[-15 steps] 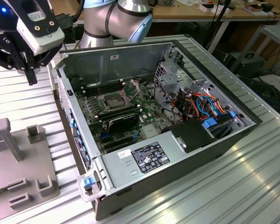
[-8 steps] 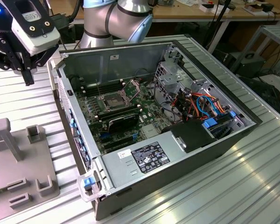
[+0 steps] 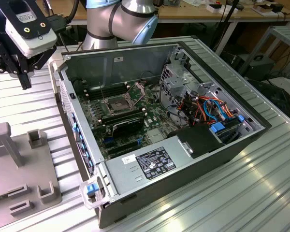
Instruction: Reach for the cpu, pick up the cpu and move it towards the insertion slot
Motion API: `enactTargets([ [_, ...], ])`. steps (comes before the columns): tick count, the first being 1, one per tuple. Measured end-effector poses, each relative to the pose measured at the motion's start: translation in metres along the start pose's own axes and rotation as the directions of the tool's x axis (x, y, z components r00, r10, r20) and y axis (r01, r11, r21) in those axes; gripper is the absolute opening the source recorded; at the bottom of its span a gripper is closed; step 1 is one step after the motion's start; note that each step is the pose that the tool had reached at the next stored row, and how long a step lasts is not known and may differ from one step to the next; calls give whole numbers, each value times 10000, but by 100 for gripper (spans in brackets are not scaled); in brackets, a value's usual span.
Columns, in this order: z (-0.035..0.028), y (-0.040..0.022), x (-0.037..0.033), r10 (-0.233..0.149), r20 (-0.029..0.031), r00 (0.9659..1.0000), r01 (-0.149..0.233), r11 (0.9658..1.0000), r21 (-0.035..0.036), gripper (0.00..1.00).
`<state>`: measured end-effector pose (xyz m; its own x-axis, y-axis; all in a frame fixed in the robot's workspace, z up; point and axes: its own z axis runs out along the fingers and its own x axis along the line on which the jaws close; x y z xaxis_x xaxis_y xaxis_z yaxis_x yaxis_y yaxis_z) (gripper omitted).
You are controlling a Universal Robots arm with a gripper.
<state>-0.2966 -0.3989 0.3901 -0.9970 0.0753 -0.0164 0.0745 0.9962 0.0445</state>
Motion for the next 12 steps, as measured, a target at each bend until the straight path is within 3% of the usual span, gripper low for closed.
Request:
enactTargets([
  [12,0,-3,42,1,0,10000,-1,10000,-1,11],
])
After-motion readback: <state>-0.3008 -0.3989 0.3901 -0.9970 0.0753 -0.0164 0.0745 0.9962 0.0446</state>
